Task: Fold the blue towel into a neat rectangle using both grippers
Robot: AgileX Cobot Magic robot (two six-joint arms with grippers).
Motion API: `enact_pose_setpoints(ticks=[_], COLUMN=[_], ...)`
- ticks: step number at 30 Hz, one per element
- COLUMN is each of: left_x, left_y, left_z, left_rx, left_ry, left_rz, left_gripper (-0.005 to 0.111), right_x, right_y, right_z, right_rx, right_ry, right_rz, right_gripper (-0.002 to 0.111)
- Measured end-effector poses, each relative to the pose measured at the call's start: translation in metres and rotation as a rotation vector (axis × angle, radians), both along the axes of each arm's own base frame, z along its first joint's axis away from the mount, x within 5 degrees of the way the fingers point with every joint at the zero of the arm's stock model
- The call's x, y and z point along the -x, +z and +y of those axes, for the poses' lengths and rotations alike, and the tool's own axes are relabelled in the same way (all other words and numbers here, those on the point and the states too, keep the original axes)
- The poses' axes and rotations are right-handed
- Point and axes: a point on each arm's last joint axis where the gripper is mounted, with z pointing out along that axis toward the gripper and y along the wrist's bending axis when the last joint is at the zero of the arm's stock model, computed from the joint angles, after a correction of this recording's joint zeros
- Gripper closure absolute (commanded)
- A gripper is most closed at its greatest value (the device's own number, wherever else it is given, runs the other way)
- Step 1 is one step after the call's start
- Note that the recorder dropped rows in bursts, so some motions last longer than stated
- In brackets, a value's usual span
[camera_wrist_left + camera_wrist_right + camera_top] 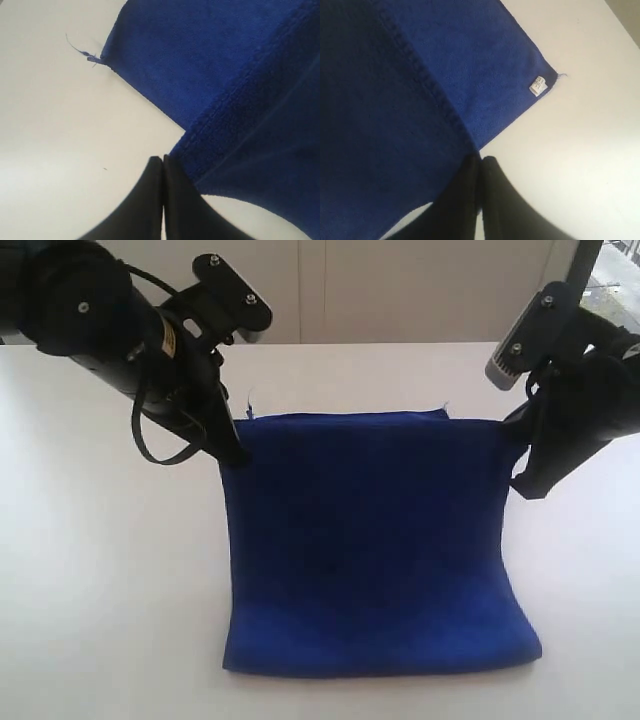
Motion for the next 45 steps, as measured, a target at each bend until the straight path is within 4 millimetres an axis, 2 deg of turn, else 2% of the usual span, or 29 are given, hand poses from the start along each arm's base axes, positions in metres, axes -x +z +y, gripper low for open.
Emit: enact_pose_setpoints(ticks=[5,14,18,26,35,42,45], left_x=[-0.003,-0.016,-0.017,-0.023,-0.033,-0.044,-0.046], left_y=[-0.001,-0.019,-0.018,-0.003,-0.002,-0.022,-0.017], left_z=[-0.003,-0.007,-0.007,-0.008,0.004,-0.002,-0.003], left_rx=[0.02,0.016,0.019,0.034,0.034,0.032,0.037], left_ry=[-0.009,-0.004,0.0,0.003,0.044,0.045,0.047], left_rz=[-0.021,-0.009,-0.011,-0.051,-0.06,-0.037,-0.045], left_gripper=[0.107,0.107,0.107,0.107,0.107,0.107,0.107], right_x=[-0.006,-0.014,-0.016,-0.019,-0.028,-0.046,-0.047], right_y=[-0.007,-0.012,-0.01,-0.008,-0.002,-0.024,-0.024], right_z=[-0.001,-0.003,-0.004,-0.005,-0.006,-0.007,-0.007], right_rx=[0.031,0.049,0.056,0.065,0.068,0.079,0.08], right_ry=[0.02,0.005,-0.002,-0.017,-0.031,-0.045,-0.047], right_rz=[-0.007,-0.04,-0.066,-0.105,-0.15,-0.114,-0.118], right_gripper=[0.108,0.108,0.108,0.108,0.108,0.108,0.108])
